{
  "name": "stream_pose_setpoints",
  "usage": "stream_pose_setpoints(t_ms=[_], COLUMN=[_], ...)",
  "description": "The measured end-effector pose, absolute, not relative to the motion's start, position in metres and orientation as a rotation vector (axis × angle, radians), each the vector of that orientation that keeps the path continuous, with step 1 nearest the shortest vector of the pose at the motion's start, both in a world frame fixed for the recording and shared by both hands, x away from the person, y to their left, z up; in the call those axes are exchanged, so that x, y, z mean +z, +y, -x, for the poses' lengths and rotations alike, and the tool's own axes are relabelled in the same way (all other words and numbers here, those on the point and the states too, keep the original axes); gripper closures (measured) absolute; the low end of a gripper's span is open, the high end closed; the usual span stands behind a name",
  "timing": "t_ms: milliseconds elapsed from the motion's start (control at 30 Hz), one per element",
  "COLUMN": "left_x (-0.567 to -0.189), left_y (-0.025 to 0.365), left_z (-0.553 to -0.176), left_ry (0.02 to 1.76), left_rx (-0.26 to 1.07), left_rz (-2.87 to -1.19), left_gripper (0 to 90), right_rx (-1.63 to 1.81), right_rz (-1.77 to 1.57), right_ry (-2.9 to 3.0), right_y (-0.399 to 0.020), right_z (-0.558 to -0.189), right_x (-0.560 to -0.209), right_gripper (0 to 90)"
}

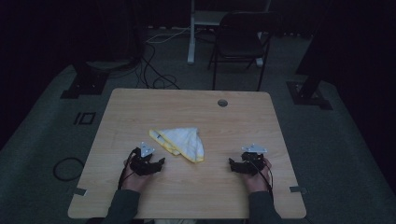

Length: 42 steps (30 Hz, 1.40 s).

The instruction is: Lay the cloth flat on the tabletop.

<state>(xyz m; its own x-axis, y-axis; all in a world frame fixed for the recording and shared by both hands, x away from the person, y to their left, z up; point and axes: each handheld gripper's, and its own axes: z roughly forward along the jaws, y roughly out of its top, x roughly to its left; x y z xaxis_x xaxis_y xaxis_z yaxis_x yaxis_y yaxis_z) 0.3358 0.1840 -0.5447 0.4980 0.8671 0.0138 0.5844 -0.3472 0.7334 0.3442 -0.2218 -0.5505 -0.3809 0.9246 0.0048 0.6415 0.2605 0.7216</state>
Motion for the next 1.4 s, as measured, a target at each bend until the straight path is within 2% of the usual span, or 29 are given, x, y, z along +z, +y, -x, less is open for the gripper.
stream_pose_setpoints(t_ms=[67,467,733,833,1133,1400], left_x=[-0.545,-0.545,-0.545,-0.545,-0.545,-0.545], left_y=[0.184,0.183,0.183,0.183,0.183,0.184], left_z=[-0.336,-0.335,-0.334,-0.334,-0.334,-0.334], left_ry=[1.188,1.187,1.188,1.186,1.185,1.186], left_rx=[0.535,0.536,0.537,0.536,0.536,0.537], left_rz=[-2.065,-2.065,-2.064,-2.065,-2.066,-2.064], left_gripper=[36.4,37.6,37.6,38.1,38.3,39.2], right_rx=[0.916,0.932,0.925,0.911,0.964,0.986], right_rz=[-1.411,-1.378,-1.374,-1.361,-1.297,-1.251], right_ry=[2.121,2.149,2.156,2.179,2.172,2.184], right_y=[-0.221,-0.215,-0.212,-0.208,-0.198,-0.193], right_z=[-0.344,-0.341,-0.337,-0.333,-0.324,-0.320], right_x=[-0.550,-0.550,-0.547,-0.544,-0.531,-0.523], right_gripper=[13.2,15.5,25.2,32.2,39.2,41.9])
